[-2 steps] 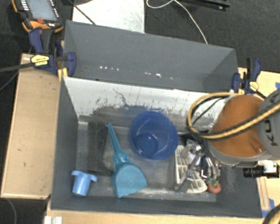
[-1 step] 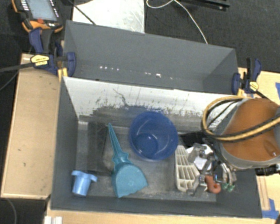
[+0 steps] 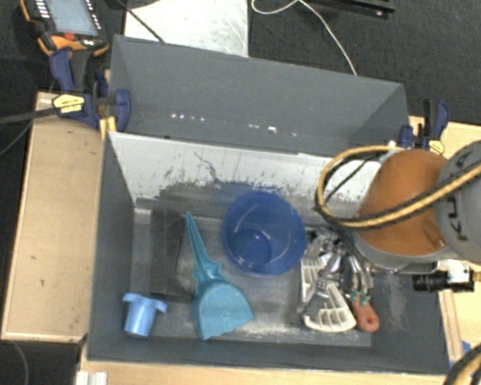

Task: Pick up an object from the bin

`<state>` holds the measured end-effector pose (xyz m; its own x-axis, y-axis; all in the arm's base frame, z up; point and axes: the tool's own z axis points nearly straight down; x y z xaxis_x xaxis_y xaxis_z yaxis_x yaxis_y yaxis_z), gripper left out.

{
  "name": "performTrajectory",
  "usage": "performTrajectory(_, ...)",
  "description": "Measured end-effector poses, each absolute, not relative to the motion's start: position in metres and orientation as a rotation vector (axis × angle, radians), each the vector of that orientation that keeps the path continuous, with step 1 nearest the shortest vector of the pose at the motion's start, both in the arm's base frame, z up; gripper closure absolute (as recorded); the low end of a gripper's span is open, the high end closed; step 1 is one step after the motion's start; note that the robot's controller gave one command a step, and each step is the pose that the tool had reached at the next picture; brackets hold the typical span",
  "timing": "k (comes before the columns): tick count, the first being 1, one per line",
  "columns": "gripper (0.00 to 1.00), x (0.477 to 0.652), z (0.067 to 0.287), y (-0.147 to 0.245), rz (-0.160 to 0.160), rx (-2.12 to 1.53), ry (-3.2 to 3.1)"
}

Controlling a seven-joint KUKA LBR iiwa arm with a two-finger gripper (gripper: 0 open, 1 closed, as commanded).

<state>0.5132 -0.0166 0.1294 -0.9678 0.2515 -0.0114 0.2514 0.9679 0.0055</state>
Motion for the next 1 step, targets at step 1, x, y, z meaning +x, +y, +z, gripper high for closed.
performTrajectory(1,0.00,0.5057,0.2263,-0.0331,0.003,0.290,3.128)
